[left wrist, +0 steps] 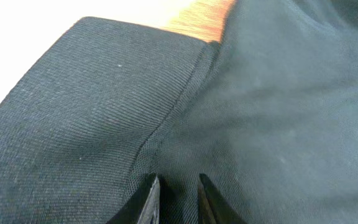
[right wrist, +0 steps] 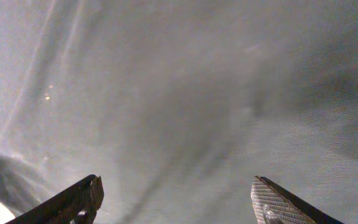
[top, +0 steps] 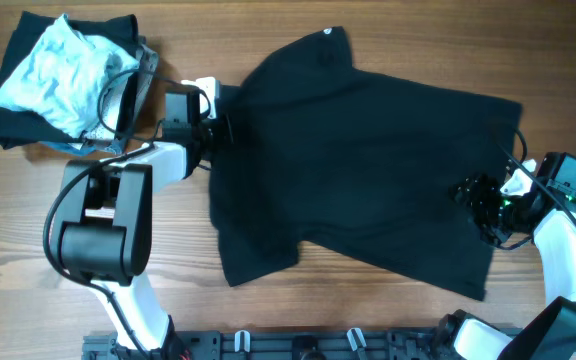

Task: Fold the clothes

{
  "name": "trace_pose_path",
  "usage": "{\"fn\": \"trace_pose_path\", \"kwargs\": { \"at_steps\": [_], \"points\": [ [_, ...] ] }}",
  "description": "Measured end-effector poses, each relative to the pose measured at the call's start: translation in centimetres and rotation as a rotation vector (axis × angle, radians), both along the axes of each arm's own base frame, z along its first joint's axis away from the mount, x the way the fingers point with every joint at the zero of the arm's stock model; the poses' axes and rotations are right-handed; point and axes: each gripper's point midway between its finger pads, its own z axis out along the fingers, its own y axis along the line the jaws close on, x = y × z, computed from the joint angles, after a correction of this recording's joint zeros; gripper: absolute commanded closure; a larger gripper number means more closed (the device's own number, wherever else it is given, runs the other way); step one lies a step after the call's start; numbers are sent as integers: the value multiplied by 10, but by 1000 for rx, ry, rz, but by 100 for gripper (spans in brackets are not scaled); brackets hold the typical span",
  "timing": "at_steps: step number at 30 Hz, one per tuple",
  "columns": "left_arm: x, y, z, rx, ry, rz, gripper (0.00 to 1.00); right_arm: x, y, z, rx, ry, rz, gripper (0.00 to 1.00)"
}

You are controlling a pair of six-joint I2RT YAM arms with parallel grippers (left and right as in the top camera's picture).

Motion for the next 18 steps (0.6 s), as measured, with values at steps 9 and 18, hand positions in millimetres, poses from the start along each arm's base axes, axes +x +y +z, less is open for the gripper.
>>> {"fn": "trace_pose_path", "kwargs": {
  "at_steps": [9,18],
  "points": [
    [-3,134,2,25,115,463,67,-3,-6,-5,-41,19,-6,23],
    [-21,90,69,29,42,302,44,44,24,-42,-111,-206,130,51]
  ]
}}
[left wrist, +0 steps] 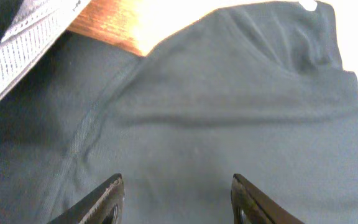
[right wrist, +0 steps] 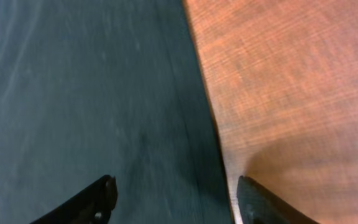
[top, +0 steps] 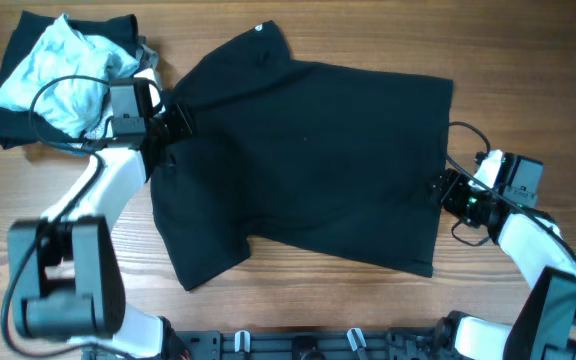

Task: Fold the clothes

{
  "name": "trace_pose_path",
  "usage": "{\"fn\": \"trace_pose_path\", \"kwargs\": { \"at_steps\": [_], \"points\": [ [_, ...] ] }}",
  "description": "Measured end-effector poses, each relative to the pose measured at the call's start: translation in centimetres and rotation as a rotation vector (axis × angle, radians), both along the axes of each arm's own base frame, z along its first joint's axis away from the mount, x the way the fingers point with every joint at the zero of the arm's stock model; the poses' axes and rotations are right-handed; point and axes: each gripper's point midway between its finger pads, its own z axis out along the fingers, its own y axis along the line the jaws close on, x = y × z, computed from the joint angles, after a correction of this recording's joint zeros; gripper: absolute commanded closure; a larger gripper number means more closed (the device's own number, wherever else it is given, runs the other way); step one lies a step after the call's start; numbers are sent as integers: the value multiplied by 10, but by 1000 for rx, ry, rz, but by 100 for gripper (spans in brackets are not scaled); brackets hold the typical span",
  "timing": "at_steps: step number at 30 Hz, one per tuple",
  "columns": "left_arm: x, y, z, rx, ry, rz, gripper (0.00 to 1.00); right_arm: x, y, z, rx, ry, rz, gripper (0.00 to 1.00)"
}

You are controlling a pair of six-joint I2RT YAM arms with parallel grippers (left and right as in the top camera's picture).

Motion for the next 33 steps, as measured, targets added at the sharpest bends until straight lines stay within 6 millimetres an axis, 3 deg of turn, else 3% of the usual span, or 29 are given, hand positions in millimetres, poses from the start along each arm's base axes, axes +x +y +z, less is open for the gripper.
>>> {"fn": "trace_pose_path", "kwargs": {
  "at_steps": [4,6,9,12,16,18,20,23,26,28,31,33],
  "points": [
    [-15,-5,33,25,-27,-39,45,19,-4,-7,-5,-53,-1,59],
    [-23,-5,40,36,-21,-52,44,33,-5,-9,5,-80,7,76],
    [-33,-5,34,40,26,-59,45,51,-10,-14,23,-131,-20,96],
    [-41,-5,28,48,64,-72,42,56,-16,-15,19,-125,-63,96],
    [-46,-5,24,65,85,-94,35,79,-36,-6,-34,-145,-101,96],
    [-50,-5,22,70,102,-101,34,103,-47,17,-66,-210,-111,45],
    [-61,-5,14,70,156,-109,27,114,-54,30,-88,-234,-112,31],
    [-87,-6,1,61,277,-110,27,97,-51,38,-92,-169,-97,27],
    [-125,-6,-14,32,450,-85,33,66,-40,83,-91,-151,-90,31],
    [-158,-6,-20,14,591,-65,33,35,-29,98,-72,-90,-89,34],
    [-193,-8,-22,-3,733,-56,38,-12,-13,76,1,125,-109,33],
    [-206,-9,-24,-9,786,-53,38,-30,-8,57,24,226,-117,35]
  ]
}}
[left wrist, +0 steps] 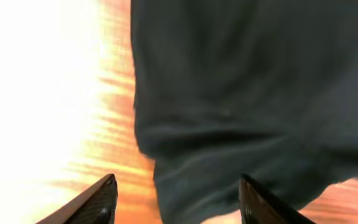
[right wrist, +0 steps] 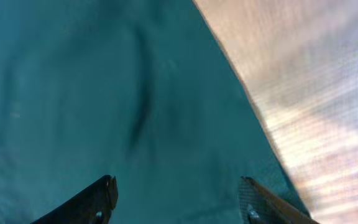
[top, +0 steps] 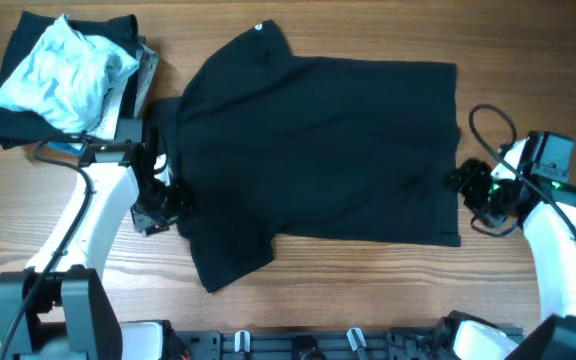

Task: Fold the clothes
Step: 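Grasp the shirt's bottom hem corners with both grippers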

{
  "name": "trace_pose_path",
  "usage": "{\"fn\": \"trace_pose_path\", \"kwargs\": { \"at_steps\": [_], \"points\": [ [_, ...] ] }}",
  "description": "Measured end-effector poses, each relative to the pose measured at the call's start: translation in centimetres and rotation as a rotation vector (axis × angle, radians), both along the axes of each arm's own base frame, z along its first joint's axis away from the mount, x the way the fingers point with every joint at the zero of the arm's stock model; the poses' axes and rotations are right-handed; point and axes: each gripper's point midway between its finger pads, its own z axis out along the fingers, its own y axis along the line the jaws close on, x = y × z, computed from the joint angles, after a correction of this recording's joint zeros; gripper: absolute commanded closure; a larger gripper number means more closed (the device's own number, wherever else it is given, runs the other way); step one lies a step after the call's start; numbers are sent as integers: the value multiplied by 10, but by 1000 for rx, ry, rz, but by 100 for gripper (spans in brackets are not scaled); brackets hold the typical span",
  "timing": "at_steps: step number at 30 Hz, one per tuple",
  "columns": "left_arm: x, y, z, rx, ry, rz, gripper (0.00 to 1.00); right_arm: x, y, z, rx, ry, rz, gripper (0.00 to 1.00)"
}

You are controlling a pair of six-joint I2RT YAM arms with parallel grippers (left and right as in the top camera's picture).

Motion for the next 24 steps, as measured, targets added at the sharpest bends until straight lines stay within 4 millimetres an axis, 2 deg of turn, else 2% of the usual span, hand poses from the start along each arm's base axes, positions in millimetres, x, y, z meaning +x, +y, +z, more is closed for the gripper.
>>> {"fn": "trace_pose_path", "kwargs": {
  "at_steps": [1,2,3,4,8,10,12,13,14,15,17,19,21,22,23,24],
  "points": [
    [-6,-1,-2,-3,19,1,37,-14,3,-19,21,80,-13,36],
    [-10,-1,-3,-6,34,1,37,-18,4,-26,28,107,-17,40],
    [-13,-1,-3,-7,48,1,37,-38,9,-51,56,210,-36,45],
    [-14,-2,-3,-10,52,1,36,-49,13,-65,77,266,-48,47],
    [-15,-9,-2,-55,54,6,35,-50,13,-71,94,298,-67,59],
    [-17,-12,-1,-71,66,11,36,-51,13,-71,98,297,-56,54],
    [-19,-13,-1,-78,71,12,36,-51,20,-70,129,291,-18,32],
    [-18,-13,-1,-79,68,12,36,-51,23,-69,143,286,-1,32],
    [-17,-14,-1,-79,65,12,36,-49,28,-67,151,279,20,43],
    [-16,-14,-1,-81,62,12,36,-49,30,-66,150,279,37,60],
    [-16,-14,0,-85,62,12,36,-56,34,-70,152,305,52,84],
    [-16,-15,0,-85,62,12,36,-62,36,-74,155,331,52,91],
    [-17,-15,0,-85,63,12,36,-66,37,-75,161,348,50,89],
    [-17,-15,0,-85,63,12,36,-67,37,-75,162,350,50,62],
    [-17,-15,0,-85,63,12,35,-67,37,-75,160,351,50,51],
    [-17,-15,0,-85,63,12,34,-66,38,-73,168,352,52,48]
  ]
}}
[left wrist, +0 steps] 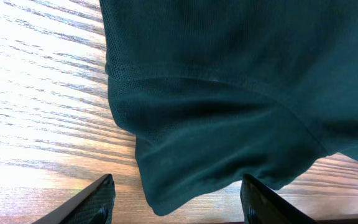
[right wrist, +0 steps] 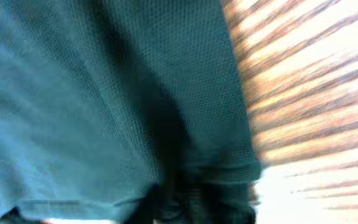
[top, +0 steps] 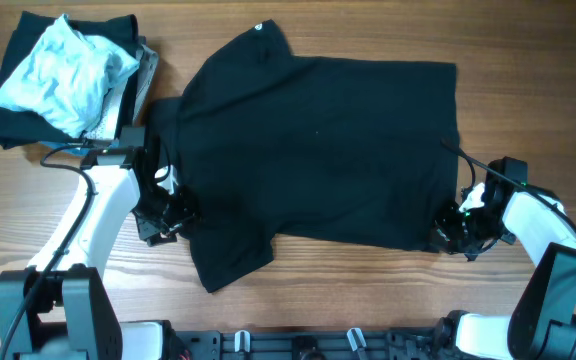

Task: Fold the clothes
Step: 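Grasp the shirt's bottom hem corners with both grippers, then lift the hem and fold it upward toward the collar with both grippers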

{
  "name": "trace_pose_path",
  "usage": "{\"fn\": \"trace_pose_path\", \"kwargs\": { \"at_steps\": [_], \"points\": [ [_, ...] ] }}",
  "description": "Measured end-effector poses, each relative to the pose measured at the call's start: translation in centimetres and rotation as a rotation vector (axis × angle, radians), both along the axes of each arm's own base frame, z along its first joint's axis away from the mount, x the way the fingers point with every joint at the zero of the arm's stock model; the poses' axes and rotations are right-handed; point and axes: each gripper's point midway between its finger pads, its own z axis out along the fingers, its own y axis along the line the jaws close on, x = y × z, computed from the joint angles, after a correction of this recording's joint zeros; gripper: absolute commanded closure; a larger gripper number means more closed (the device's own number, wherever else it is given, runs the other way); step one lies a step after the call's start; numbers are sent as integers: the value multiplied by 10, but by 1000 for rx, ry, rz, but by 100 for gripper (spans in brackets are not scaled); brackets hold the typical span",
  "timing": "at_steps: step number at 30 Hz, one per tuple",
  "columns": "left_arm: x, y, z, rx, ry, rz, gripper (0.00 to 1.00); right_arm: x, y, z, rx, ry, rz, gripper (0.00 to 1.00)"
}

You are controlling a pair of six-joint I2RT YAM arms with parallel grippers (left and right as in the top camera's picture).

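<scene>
A black T-shirt (top: 318, 140) lies spread flat across the middle of the table, collar toward the upper left. My left gripper (top: 173, 215) is low at the shirt's left sleeve. In the left wrist view it (left wrist: 182, 202) is open wide, and the sleeve's hem (left wrist: 185, 174) hangs between the fingers. My right gripper (top: 451, 232) is at the shirt's lower right corner. The right wrist view is blurred. In it the right gripper (right wrist: 194, 208) looks shut on the dark cloth (right wrist: 104, 93) near the hem.
A heap of clothes sits at the table's far left corner: a light blue garment (top: 63, 70) on top of a black one (top: 8, 125). Bare wood (top: 368, 290) shows in front of the shirt. The arms' base rail (top: 298, 345) runs along the near edge.
My right gripper was open beside the shirt's right edge; it is now lower, at the lower right corner, and shut on the cloth. My left gripper stays open at the left sleeve. The shirt has not shifted.
At first the shirt lay slanted and further right, my left gripper shut on its left shoulder and the right open over its right part. Then it lay further left, both grippers open. Later it lay squarer, with the grippers at its left sleeve and right edge.
</scene>
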Motion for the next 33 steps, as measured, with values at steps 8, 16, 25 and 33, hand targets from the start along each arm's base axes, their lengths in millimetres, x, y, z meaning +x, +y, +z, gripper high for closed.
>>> {"fn": "trace_pose_path", "kwargs": {
  "at_steps": [8,16,25,33],
  "points": [
    [0,0,0,0,0,0,29,16,-21,45,-108,-10,2,30],
    [7,0,-1,0,-29,1,24,-27,-22,4,-173,104,-90,49],
    [8,0,-2,1,-36,0,23,-9,-20,-1,-152,18,-173,83],
    [3,0,-1,0,-15,0,24,-2,-38,22,-234,45,-131,94]
  ]
}}
